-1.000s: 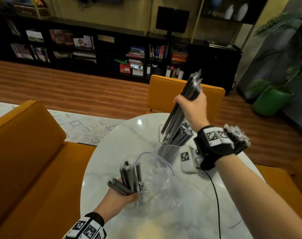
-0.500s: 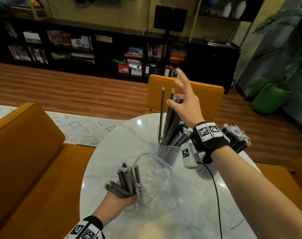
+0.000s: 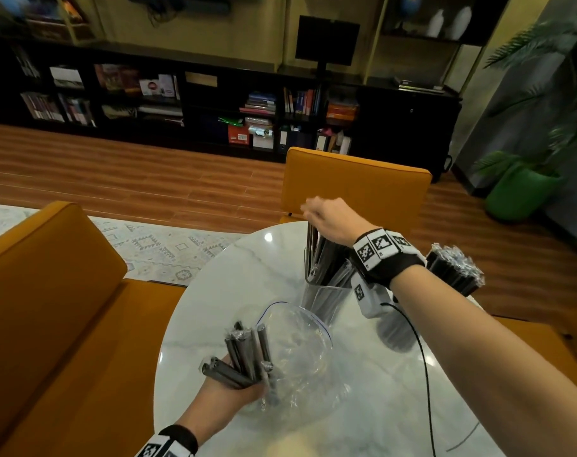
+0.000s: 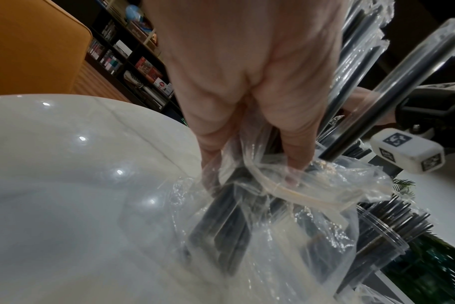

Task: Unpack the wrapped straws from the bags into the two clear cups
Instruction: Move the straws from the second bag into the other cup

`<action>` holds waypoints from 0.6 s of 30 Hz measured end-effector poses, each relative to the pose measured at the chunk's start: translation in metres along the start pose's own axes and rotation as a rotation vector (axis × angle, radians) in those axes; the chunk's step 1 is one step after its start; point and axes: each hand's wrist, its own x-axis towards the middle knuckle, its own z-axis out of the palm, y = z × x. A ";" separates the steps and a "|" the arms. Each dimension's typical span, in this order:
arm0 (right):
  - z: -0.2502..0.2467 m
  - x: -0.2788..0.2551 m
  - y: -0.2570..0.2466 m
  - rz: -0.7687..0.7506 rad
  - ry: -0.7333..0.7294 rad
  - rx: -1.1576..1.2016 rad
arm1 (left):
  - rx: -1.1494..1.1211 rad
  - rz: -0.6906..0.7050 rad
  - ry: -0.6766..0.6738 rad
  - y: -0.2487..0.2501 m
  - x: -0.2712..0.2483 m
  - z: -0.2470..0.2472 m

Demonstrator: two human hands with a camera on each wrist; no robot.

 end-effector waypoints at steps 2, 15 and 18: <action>0.009 -0.010 -0.002 0.056 -0.133 -0.008 | -0.041 0.006 -0.024 0.005 -0.003 0.002; 0.057 -0.078 0.051 0.255 0.054 0.371 | -0.128 -0.007 -0.056 0.009 -0.008 0.002; 0.052 -0.056 0.036 0.200 0.246 0.333 | -0.179 -0.010 -0.067 0.012 -0.010 0.005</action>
